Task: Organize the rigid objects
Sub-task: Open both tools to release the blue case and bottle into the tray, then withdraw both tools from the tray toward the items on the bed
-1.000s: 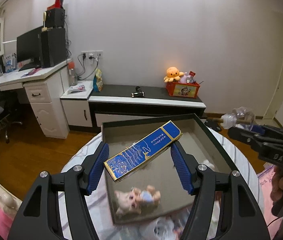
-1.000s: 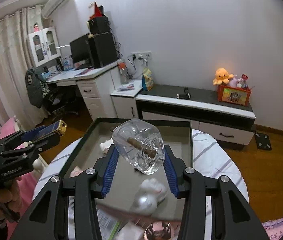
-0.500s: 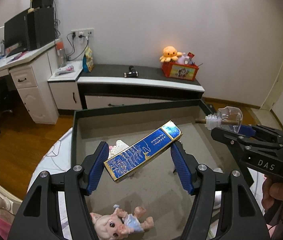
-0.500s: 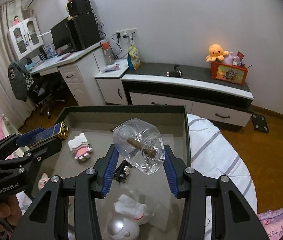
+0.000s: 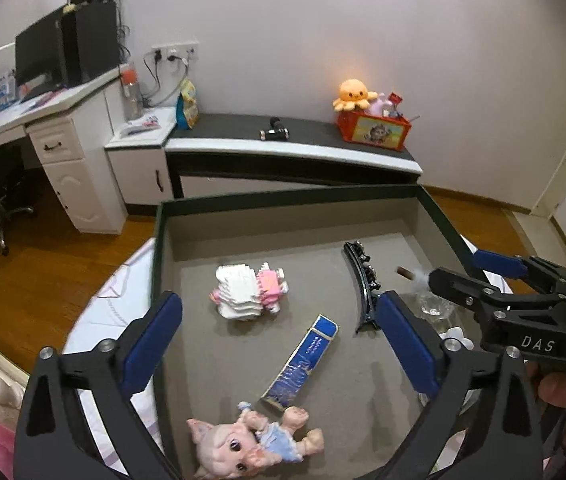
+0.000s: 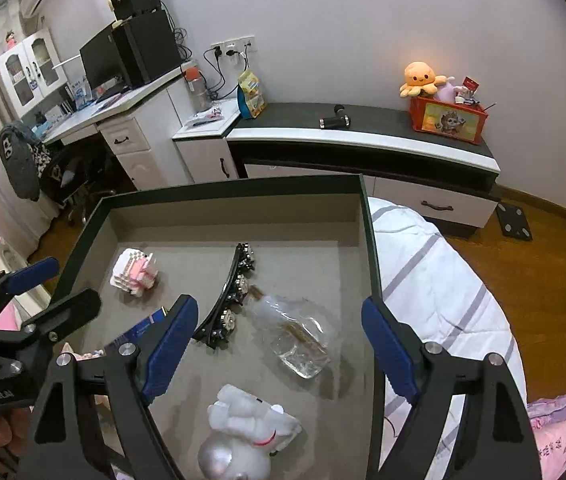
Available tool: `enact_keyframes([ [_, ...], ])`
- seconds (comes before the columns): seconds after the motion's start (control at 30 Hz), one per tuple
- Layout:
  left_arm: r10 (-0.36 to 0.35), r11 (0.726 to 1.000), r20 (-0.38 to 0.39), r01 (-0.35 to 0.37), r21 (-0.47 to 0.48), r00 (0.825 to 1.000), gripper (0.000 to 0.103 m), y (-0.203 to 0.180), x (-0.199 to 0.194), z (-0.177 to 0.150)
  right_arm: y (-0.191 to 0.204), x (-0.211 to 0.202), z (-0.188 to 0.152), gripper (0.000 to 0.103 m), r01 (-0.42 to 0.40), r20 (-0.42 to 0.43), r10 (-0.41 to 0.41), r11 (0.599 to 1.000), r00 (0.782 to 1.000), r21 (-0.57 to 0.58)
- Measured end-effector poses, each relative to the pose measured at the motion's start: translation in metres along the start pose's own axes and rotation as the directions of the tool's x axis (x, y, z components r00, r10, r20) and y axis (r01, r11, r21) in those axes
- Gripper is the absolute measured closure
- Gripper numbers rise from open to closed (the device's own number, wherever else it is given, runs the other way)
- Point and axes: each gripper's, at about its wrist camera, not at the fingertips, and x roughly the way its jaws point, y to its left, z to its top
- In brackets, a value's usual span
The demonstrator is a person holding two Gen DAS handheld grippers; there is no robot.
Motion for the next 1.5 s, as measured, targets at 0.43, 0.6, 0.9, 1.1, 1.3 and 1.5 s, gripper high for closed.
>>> enact_keyframes([
  [0.43, 0.006, 1.0, 0.101, -0.005, -0.009, 0.995, 0.0, 0.008, -0.071, -0.027, 0.013, -0.048, -0.022, 0.0, 0.006, 0.095, -0.011, 0.999, 0.995, 0.051],
  [0.6, 0.021, 1.0, 0.128, -0.021, 0.002, 0.992, 0.0, 0.006, -0.1, -0.043, 0.02, -0.076, -0.039, 0.0, -0.007, 0.137, -0.002, 0.998, 0.991, 0.062],
  [0.9, 0.03, 1.0, 0.173, -0.03, -0.003, 0.984, 0.0, 0.005, -0.151, -0.081, 0.032, -0.13, -0.083, 0.0, -0.006, 0.212, -0.008, 0.998, 0.977, 0.066],
  [1.1, 0.056, 0.998, 0.222, -0.055, -0.012, 0.973, 0.0, 0.005, -0.184, -0.112, 0.039, -0.164, -0.115, 0.0, 0.017, 0.258, -0.034, 0.998, 0.965, 0.068],
  [1.3, 0.058, 0.998, 0.233, -0.049, -0.045, 0.971, 0.0, 0.011, -0.202, -0.144, 0.046, -0.182, -0.147, 0.0, 0.037, 0.277, -0.056, 0.997, 0.959, 0.071],
  [1.5, 0.058, 0.996, 0.209, -0.041, -0.084, 0.976, 0.0, 0.013, -0.202, -0.173, 0.048, -0.182, -0.177, 0.0, 0.03, 0.261, -0.051, 0.996, 0.964, 0.085],
])
